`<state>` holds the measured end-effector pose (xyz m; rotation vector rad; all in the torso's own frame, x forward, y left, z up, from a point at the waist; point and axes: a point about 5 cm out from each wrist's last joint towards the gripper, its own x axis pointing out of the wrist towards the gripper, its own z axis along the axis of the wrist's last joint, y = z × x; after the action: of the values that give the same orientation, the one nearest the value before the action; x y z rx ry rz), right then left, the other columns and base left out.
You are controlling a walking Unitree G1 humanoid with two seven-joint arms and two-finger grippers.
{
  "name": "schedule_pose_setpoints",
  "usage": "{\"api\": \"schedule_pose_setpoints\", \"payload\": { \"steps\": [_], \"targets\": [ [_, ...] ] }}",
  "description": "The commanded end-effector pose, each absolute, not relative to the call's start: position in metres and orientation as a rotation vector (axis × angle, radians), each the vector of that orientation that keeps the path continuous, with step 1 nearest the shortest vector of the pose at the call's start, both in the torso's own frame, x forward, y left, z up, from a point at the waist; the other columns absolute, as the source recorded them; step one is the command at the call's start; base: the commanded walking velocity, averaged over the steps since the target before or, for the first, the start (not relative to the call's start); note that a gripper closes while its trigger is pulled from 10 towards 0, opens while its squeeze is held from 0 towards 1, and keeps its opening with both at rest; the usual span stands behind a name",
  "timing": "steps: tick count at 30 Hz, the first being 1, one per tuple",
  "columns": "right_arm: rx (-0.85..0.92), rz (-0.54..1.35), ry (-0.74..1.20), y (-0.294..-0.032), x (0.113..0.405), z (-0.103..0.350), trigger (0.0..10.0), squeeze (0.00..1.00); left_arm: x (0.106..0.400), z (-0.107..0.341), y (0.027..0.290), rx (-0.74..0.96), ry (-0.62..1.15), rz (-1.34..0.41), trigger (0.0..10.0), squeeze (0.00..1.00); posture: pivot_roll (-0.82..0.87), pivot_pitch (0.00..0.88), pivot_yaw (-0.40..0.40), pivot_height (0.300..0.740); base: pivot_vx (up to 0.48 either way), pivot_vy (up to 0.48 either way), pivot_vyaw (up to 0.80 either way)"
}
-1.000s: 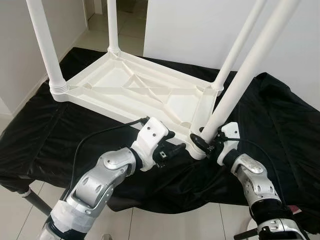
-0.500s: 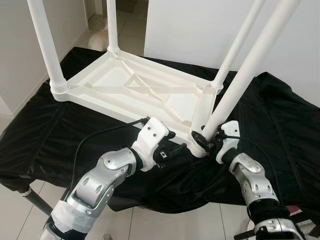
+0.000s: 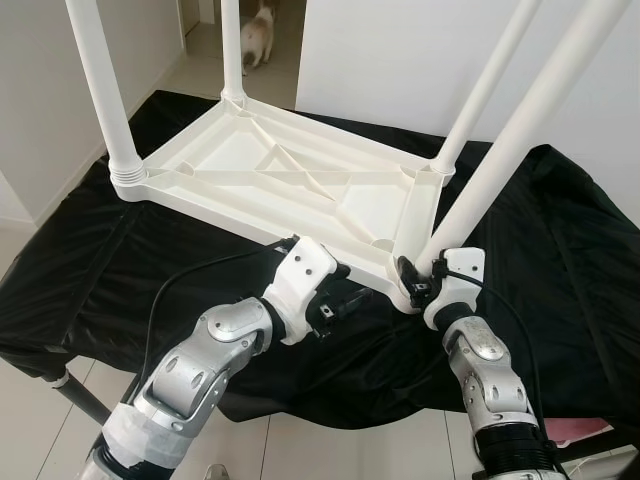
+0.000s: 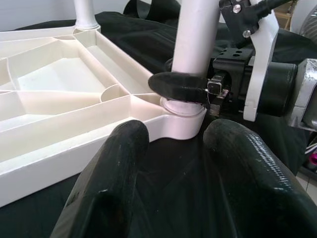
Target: Building children table
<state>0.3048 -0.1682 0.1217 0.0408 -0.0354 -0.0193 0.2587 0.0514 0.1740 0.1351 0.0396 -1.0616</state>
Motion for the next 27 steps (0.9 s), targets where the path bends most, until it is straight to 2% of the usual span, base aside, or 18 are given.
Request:
{"api": "schedule_pose_setpoints", "payload": {
  "steps": [1,5,18,19,27],
  "targets": [
    [0.014,-0.226,-0.035,-0.184,0.302,0.122,10.0,0.00,0.256,0.174,0.047,0.140,0.045,-1.130,10.0,0.00,0.04,0.046,-0.106,0.740,0.000,0.000,0.00],
    [0.073,-0.220,-0.027,-0.165,0.304,0.122,10.0,0.00,0.255,0.173,0.045,0.138,0.046,-1.138,10.0,0.00,0.04,0.037,-0.105,0.740,0.000,0.000,0.00],
    [0.055,-0.228,-0.046,-0.173,0.310,0.129,10.0,0.00,0.255,0.173,0.045,0.142,0.042,-1.136,10.0,0.00,0.05,0.027,-0.120,0.740,0.000,0.000,0.00],
    [0.054,-0.214,-0.057,-0.171,0.311,0.131,10.0,1.00,0.255,0.172,0.045,0.142,0.042,-1.134,10.0,0.00,0.05,0.025,-0.121,0.740,0.000,0.000,0.00],
    [0.040,-0.165,-0.058,-0.158,0.308,0.130,10.0,1.00,0.253,0.171,0.044,0.140,0.042,-1.133,10.0,0.00,0.05,0.015,-0.129,0.740,0.000,0.000,0.00]
  ]
}}
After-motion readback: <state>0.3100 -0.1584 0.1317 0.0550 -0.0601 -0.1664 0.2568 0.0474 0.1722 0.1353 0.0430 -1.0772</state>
